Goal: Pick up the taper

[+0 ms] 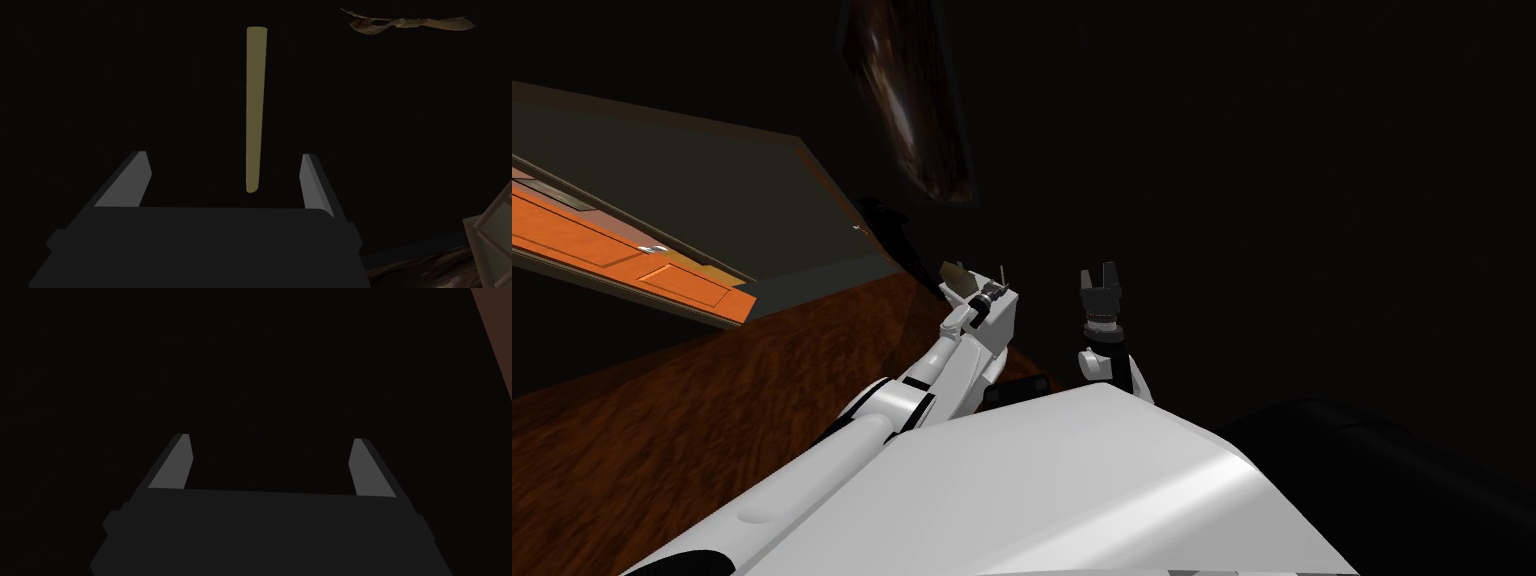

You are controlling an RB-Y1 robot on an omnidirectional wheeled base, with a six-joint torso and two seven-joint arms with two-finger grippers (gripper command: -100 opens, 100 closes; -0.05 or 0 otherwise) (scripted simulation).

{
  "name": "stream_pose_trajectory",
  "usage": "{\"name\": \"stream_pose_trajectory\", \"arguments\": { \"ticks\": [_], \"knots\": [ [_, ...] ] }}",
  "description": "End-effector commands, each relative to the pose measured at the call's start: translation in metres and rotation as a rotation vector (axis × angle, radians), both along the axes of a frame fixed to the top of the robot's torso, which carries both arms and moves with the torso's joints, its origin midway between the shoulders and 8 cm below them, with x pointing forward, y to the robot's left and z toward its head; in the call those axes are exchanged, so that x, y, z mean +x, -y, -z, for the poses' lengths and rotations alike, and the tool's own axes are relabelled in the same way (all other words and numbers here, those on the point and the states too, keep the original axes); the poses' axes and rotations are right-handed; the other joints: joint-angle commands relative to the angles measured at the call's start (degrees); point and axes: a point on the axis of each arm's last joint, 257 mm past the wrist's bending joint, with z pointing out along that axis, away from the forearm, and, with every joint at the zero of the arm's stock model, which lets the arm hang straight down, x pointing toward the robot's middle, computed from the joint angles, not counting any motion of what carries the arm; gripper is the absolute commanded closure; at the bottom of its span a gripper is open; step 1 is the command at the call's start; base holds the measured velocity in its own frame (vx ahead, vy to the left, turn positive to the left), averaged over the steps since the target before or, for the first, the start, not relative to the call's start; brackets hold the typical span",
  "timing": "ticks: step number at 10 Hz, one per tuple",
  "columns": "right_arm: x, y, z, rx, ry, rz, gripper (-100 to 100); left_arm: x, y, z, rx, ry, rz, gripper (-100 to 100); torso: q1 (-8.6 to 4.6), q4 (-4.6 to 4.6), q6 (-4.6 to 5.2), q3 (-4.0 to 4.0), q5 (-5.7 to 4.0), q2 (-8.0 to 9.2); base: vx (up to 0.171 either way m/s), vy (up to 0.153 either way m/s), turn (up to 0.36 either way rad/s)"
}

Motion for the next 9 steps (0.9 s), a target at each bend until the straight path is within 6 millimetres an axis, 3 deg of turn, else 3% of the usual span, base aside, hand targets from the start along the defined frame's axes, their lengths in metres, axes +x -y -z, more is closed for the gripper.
{"name": "stream_pose_trajectory", "arguments": {
  "ticks": [1, 9],
  "knots": [
    [0.0000, 0.0000, 0.0000, 0.000, 0.000, 0.000, 0, -0.0020, 0.0052, 0.0008, -0.002, 0.000, 0.012, -100, 0.00, 0.00, 0.00, 0.00, 0.00, 0.00, -0.018, 0.021, -0.063],
    [0.0000, 0.0000, 0.0000, 0.000, 0.000, 0.000, 0, -0.0020, 0.0052, 0.0008, -0.002, 0.000, 0.012, -100, -0.07, -0.01, -0.03, -0.04, -0.01, -0.07, 0.000, 0.000, 0.000]
  ]
}}
